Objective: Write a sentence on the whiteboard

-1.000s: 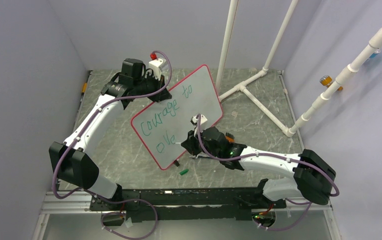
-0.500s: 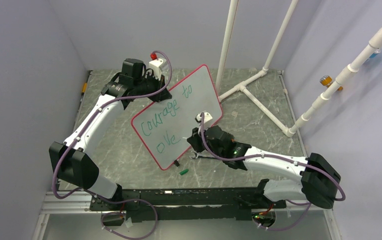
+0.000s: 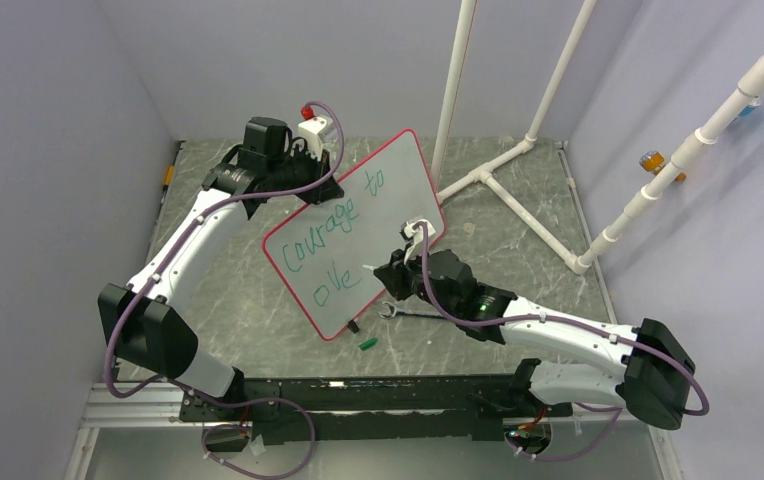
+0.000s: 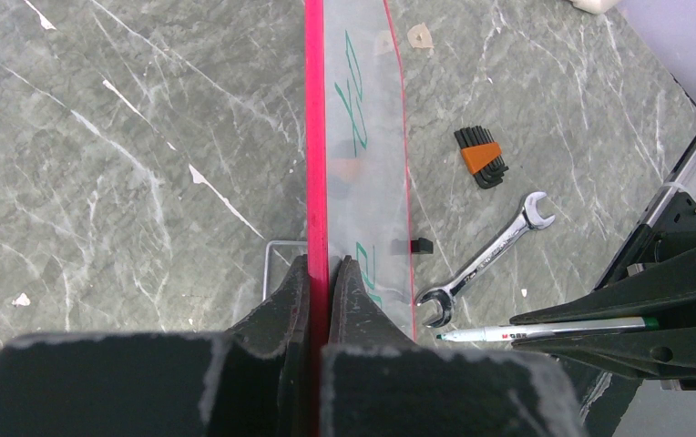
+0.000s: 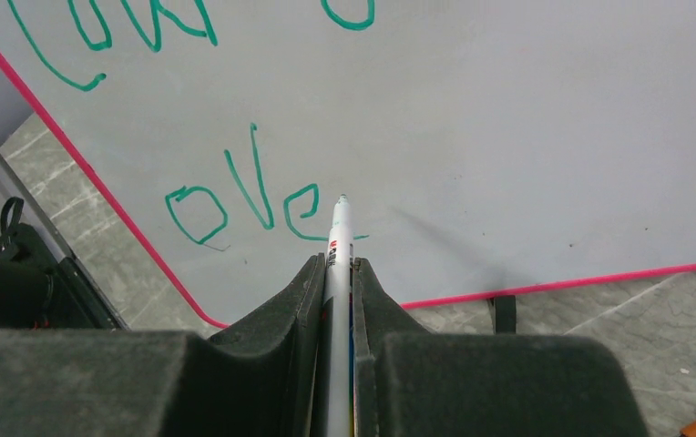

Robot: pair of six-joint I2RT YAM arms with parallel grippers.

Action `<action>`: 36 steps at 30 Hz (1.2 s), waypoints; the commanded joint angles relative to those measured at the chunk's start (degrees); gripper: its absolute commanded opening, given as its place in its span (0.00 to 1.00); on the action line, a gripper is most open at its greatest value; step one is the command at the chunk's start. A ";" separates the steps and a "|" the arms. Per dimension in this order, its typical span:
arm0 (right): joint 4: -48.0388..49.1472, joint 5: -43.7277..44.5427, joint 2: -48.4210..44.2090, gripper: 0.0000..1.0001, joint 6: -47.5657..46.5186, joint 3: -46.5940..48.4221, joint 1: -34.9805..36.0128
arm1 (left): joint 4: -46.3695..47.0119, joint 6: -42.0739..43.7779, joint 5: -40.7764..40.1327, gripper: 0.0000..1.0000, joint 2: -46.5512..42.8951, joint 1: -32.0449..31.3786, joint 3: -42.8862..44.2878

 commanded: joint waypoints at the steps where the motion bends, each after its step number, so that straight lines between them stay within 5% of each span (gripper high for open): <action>1: 3.95 -0.99 -0.78 0.00 -0.64 0.63 -0.24 | -3.72 7.12 -9.23 0.00 0.01 -0.29 -1.23; 16: 8.22 -3.54 5.66 0.00 -0.94 2.66 -2.21 | -3.80 7.29 -9.66 0.00 -0.37 -0.47 -1.31; 36: 8.52 -2.44 3.36 0.00 1.75 -5.65 -2.55 | -3.79 7.26 -9.66 0.00 -0.68 -0.47 -1.31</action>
